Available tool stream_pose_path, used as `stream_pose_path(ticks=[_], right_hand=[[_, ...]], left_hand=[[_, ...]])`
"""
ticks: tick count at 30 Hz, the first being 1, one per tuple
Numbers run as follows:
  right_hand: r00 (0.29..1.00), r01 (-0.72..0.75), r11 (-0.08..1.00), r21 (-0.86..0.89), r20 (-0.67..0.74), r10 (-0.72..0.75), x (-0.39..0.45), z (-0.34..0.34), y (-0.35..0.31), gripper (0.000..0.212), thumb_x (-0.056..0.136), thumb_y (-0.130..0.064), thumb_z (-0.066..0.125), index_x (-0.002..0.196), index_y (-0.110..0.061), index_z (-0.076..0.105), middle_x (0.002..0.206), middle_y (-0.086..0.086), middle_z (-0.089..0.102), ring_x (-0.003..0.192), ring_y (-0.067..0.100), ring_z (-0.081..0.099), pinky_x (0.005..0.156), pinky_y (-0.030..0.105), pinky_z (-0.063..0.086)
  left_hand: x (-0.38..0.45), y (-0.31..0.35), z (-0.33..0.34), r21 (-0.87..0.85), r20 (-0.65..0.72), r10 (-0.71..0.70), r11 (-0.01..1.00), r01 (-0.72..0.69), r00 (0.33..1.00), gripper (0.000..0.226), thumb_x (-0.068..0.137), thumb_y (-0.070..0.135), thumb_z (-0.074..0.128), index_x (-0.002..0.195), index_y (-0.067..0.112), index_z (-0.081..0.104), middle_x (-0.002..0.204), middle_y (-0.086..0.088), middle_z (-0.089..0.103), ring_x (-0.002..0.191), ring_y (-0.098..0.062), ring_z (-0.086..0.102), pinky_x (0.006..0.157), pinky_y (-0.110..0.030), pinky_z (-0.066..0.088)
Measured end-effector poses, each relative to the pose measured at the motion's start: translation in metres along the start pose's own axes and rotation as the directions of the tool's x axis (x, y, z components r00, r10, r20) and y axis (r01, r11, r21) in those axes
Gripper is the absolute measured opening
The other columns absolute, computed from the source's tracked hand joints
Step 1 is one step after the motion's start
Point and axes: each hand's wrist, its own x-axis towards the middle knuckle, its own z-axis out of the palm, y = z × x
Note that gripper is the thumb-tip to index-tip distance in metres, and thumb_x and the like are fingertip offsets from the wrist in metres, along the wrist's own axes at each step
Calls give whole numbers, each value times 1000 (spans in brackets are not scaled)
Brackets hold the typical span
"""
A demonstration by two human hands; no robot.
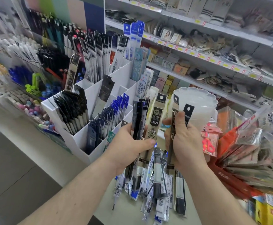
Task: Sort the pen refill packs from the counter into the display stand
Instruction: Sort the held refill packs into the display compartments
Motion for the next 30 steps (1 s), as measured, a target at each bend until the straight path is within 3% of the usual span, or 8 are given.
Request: stream_pose_path(ticks=[5, 10, 15, 18, 22, 24, 26, 30], right_hand=[[1000, -30, 993, 115, 8, 29, -6, 10, 0, 30, 104, -23, 48, 86, -8, 67, 70, 15, 67, 59, 26, 63, 58, 40, 56], [991, 79, 996, 48, -108, -74, -10, 26, 9, 40, 98, -42, 53, 78, -9, 65, 89, 33, 68, 81, 52, 65, 77, 70, 51], [982, 130, 991, 28, -145, -125, -16, 46, 12, 43, 93, -46, 53, 72, -9, 54, 67, 18, 53, 63, 30, 53, 62, 56, 52], [979, 165, 986, 13, -119, -162, -18, 56, 12, 38, 103, -31, 51, 71, -11, 55, 63, 11, 54, 56, 22, 54, 53, 36, 49], [986, 5, 994, 108, 166, -23, -18, 61, 2, 24, 100, -23, 58, 83, -6, 57, 64, 10, 61, 53, 19, 60, 49, 30, 50], [935, -30, 1000, 5, 353, 27, -9, 58, -6, 30, 88, -29, 70, 89, -1, 58, 76, 23, 57, 52, 23, 49, 51, 30, 43], [866, 7, 994, -110, 498, 49, -1, 59, -15, 29, 79, -28, 71, 79, -4, 56, 70, 22, 53, 43, 15, 31, 44, 23, 27], [862, 53, 987, -154, 507, 33, 8, 78, -34, 27, 89, -8, 69, 66, -7, 55, 55, 11, 46, 36, 8, 28, 39, 19, 20]], left_hand=[[-6, -2, -1, -13, -42, -12, 1000, 11, 999, 38, 65, 20, 79, 101, 22, 68, 103, -7, 75, 100, -26, 71, 98, -46, 53], [-13, 0, -2, -62, -64, -15, 998, 11, 998, 33, 72, 16, 82, 102, 21, 69, 105, -9, 74, 102, -26, 70, 99, -45, 53], [-22, 3, -8, -66, -63, 46, 997, -50, 997, 13, 86, 8, 74, 92, 19, 70, 82, 2, 70, 76, -13, 66, 74, -28, 53], [-28, 11, -16, -73, -14, 83, 994, -84, 996, 8, 87, 3, 71, 92, 8, 68, 69, -4, 64, 58, -17, 57, 53, -26, 47], [-35, 22, -36, -30, -71, 119, 992, -121, 990, 19, 72, 5, 78, 73, 21, 68, 60, 0, 58, 52, -17, 50, 49, -26, 43], [-41, 29, -47, -22, -96, 122, 992, -125, 988, 12, 67, 12, 72, 77, 14, 68, 60, 0, 55, 51, -19, 47, 49, -28, 42], [-46, 35, -59, -23, -125, 126, 991, -130, 984, 20, 67, 10, 73, 85, 5, 67, 60, 0, 56, 49, -20, 46, 50, -29, 42], [-57, 47, -74, -68, -269, 146, 983, -170, 952, 19, 73, 6, 79, 87, 14, 71, 75, -8, 68, 66, -21, 58, 52, -28, 48]])
